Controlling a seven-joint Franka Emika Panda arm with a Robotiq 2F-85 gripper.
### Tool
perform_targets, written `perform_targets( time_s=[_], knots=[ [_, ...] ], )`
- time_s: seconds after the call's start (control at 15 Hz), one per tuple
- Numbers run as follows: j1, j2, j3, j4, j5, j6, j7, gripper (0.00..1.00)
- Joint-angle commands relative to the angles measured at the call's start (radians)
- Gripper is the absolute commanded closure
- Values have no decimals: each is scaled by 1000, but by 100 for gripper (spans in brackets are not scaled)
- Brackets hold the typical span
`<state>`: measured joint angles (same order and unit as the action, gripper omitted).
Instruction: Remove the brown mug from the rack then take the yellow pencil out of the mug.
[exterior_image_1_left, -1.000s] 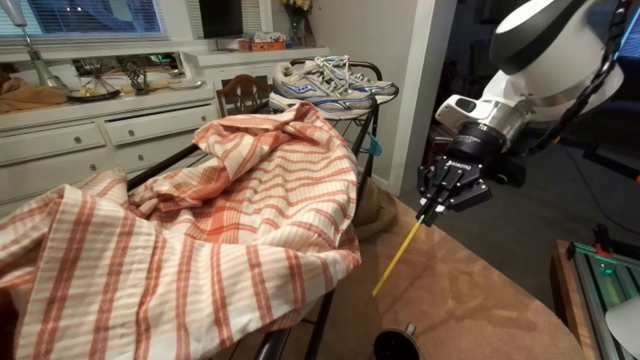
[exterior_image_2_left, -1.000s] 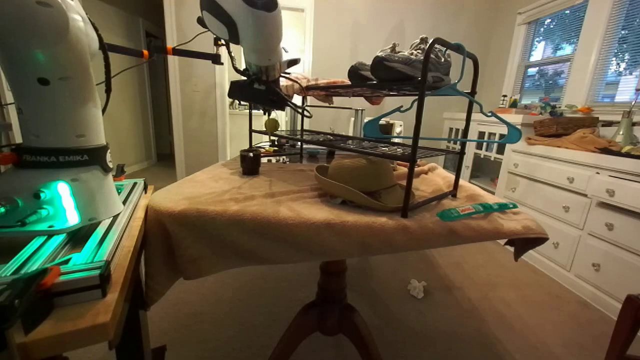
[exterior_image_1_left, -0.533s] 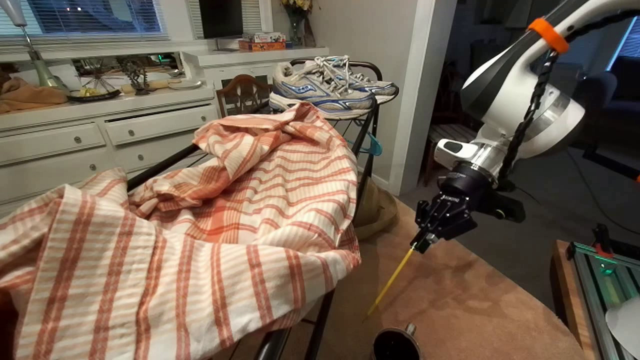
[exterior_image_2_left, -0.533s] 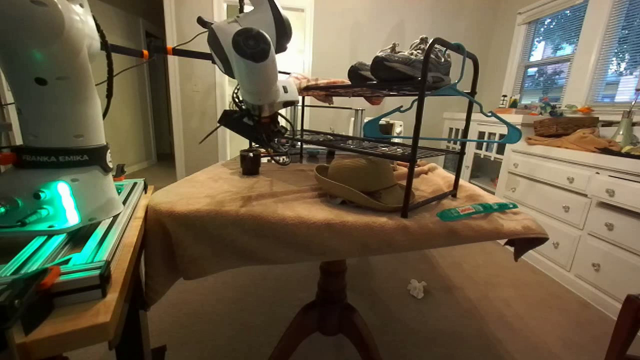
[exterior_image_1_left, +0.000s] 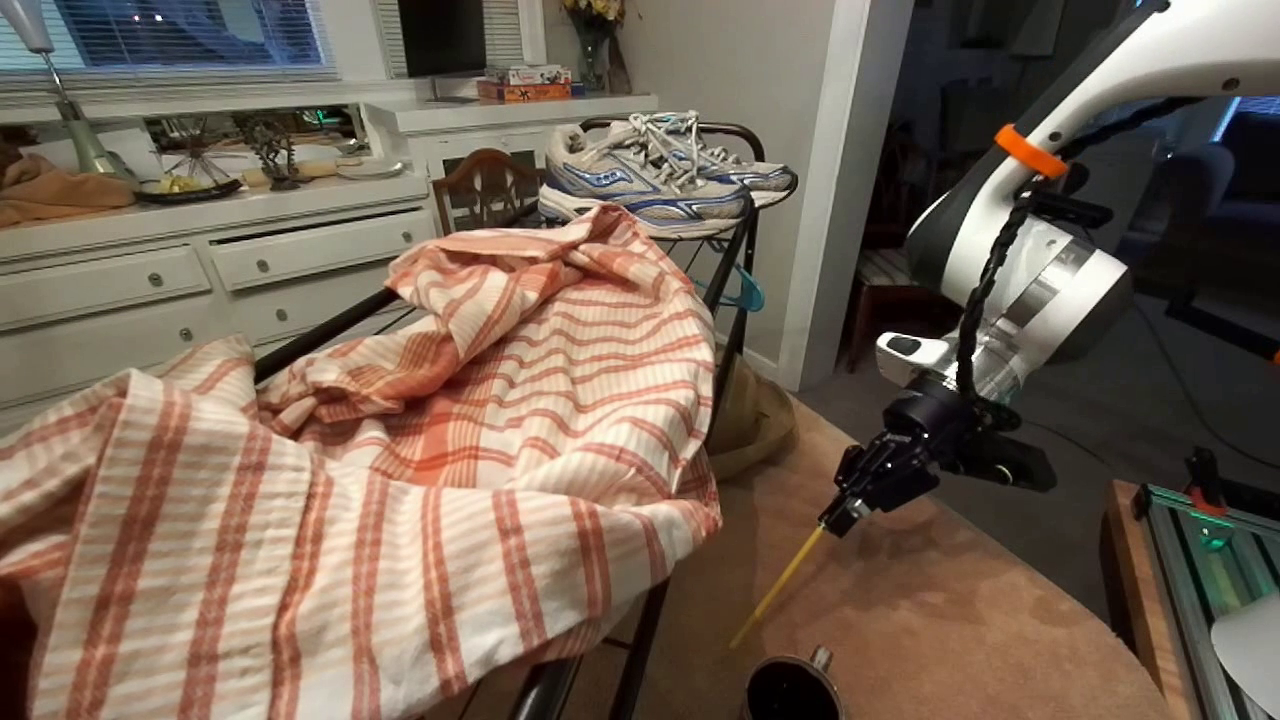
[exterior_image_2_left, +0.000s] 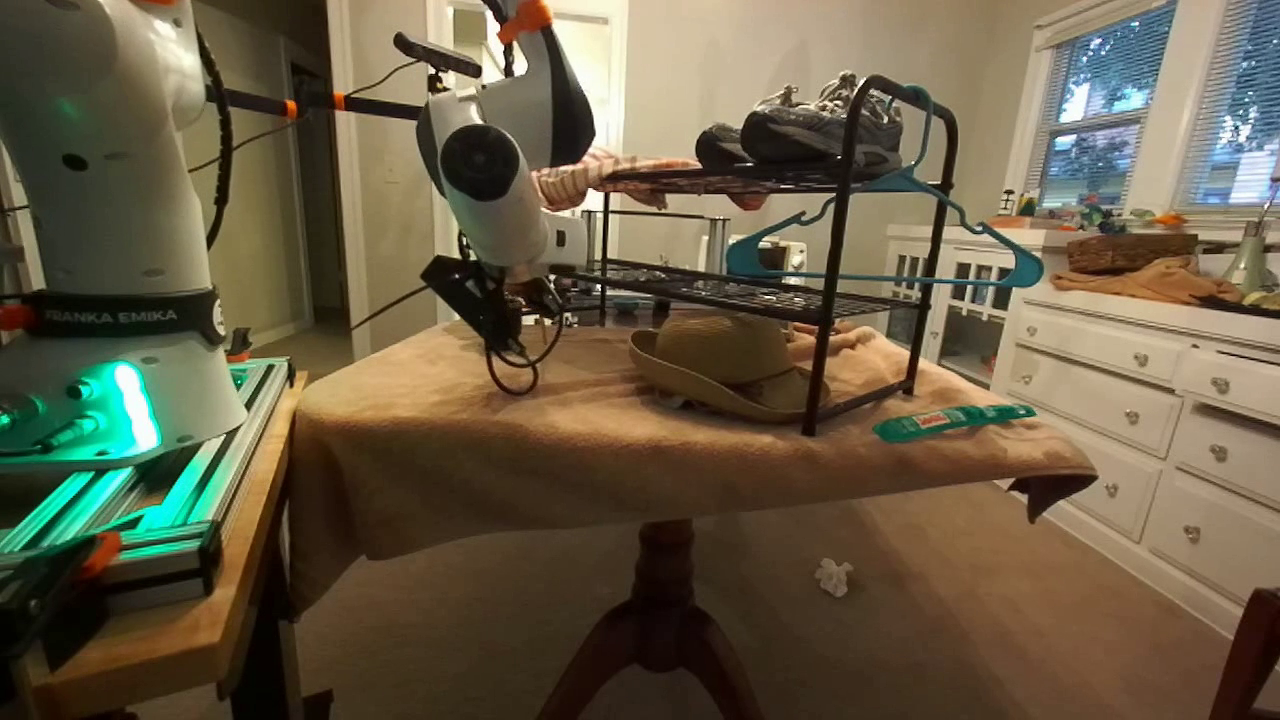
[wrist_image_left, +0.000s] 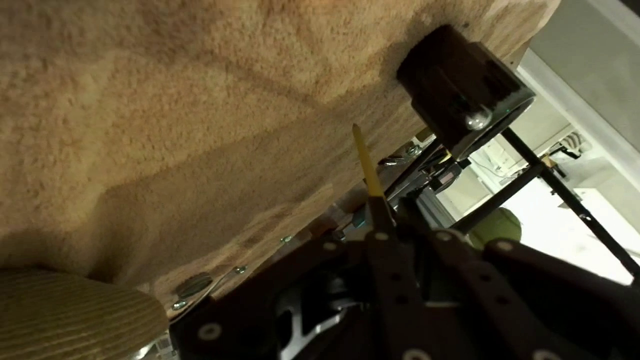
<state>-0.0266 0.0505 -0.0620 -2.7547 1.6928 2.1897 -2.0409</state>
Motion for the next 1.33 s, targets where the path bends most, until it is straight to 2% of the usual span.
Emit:
perform_targets(
  time_s=[0.0, 0.47, 0.53, 0.6, 0.73, 1.0, 1.27],
  knots=[
    [-16, 78, -7, 16, 49, -15, -5, 98],
    [5, 114, 4, 38, 38, 50, 27, 98],
    [9, 112, 5, 39, 34, 66, 33, 88],
    [14, 109, 7, 41, 24, 93, 40, 64],
    [24, 101, 13, 45, 7, 149, 50, 61],
    [48, 78, 25, 49, -59, 242, 74, 31],
    [79, 23, 53, 38, -219, 339, 152, 1]
  ],
)
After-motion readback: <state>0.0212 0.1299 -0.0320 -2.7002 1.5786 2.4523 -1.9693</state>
